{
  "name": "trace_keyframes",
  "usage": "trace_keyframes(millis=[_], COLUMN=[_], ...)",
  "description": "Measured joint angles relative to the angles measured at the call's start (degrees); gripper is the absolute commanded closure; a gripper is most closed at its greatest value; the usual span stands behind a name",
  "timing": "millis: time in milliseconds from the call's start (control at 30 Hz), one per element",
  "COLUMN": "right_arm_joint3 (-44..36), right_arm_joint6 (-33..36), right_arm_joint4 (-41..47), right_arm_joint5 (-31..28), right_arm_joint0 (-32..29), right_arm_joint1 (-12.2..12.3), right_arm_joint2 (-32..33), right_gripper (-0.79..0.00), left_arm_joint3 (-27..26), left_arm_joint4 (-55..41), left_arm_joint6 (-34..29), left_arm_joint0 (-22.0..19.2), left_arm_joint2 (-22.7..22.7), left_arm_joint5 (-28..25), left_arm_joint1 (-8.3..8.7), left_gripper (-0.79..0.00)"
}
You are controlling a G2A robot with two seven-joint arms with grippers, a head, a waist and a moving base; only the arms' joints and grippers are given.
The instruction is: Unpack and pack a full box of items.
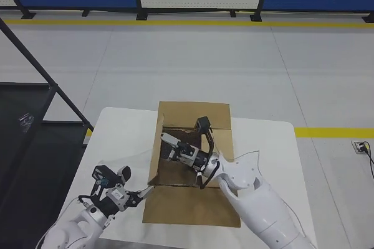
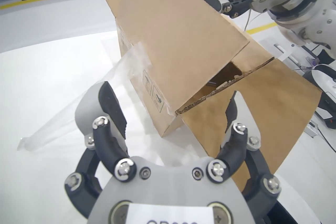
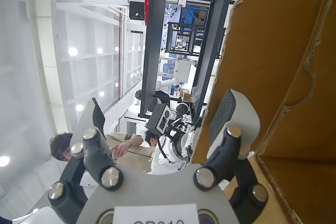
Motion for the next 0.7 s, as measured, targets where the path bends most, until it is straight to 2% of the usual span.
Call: trace_keyframes(millis=[400,700], right_arm_joint3=[0.8,-0.1], right_arm_joint6=[0.5,2.1], right_arm_joint4=[1.2,0.6], right_arm_joint5=[-2.4,-4.0], right_arm_joint0=[0.0,-1.3], right_arm_joint1=[-1.1,-0.5], right_arm_joint2=[-1.2,2.0], right_gripper=[-0.785,-0.785], left_arm_joint3=[2.0,1.5], left_arm_joint4=[-0.9,-1.8], left_arm_joint6=[-2.5,-2.3], left_arm_joint0=[-5.6,-4.4], left_arm_joint2=[4.3,1.6], left_arm_joint5=[9.9,11.4], left_arm_joint1=[-1.04,-1.0], left_gripper=[-0.785,-0.785])
